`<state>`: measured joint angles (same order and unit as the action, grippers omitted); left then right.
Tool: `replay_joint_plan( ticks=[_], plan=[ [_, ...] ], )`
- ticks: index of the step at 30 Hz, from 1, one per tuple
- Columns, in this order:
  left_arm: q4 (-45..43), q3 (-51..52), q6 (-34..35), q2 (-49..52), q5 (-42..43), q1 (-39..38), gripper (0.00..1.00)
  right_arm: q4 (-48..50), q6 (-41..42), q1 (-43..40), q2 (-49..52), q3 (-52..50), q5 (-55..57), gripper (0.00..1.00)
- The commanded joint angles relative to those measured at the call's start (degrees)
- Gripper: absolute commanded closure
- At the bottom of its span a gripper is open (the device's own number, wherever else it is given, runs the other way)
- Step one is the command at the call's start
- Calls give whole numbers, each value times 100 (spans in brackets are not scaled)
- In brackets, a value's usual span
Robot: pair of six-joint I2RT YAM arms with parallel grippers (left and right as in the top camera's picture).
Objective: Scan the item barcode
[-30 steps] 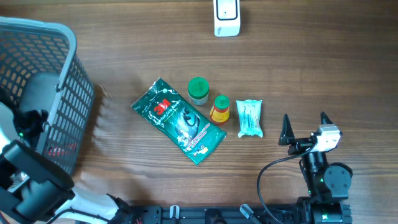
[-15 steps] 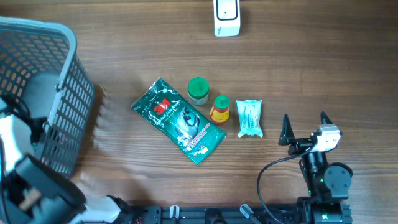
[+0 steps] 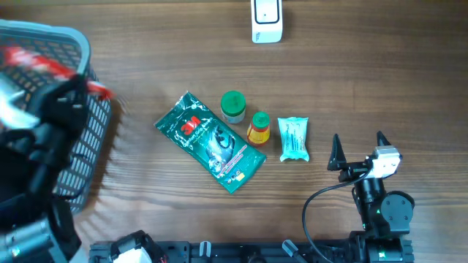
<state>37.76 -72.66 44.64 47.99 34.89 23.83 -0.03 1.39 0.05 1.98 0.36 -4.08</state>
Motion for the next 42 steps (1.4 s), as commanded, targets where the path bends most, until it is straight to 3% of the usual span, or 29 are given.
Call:
replay_joint_plan(
  ticks=[1, 6, 8, 18, 25, 35, 36, 38, 42],
  plan=[
    [262, -33, -1104, 149, -105, -1427, 96, 17, -52, -4, -31, -7, -48, 0],
    [835, -33, -2251, 767, -529, -3628, 96, 17, -55, -4, -31, -7, -48, 0],
    [1056, -33, -2518, 1224, -1202, -4542, 96, 17, -55, -4, -31, -7, -48, 0],
    [1429, -31, -3298, 2837, -2094, -6863, 96, 17, -52, -2, -31, -7, -48, 0],
    [1078, -31, -3519, 3834, -2684, -7473, 96, 17, -55, -4, -31, -7, -48, 0],
    [728, -31, -2953, 5869, -2688, -7646, 96, 17, -52, -4, -31, -7, -48, 0],
    [723, -31, -2872, 5925, -2686, -7646, 94, 17, -55, -4, -31, -7, -48, 0],
    [758, -33, -2872, 5914, -2686, -7646, 63, 17, -55, -4, -31, -7, -48, 0],
    [1165, -103, -2874, 5460, -2688, -7646, 55, 17, -55, -4, -31, -7, -48, 0]
  ],
)
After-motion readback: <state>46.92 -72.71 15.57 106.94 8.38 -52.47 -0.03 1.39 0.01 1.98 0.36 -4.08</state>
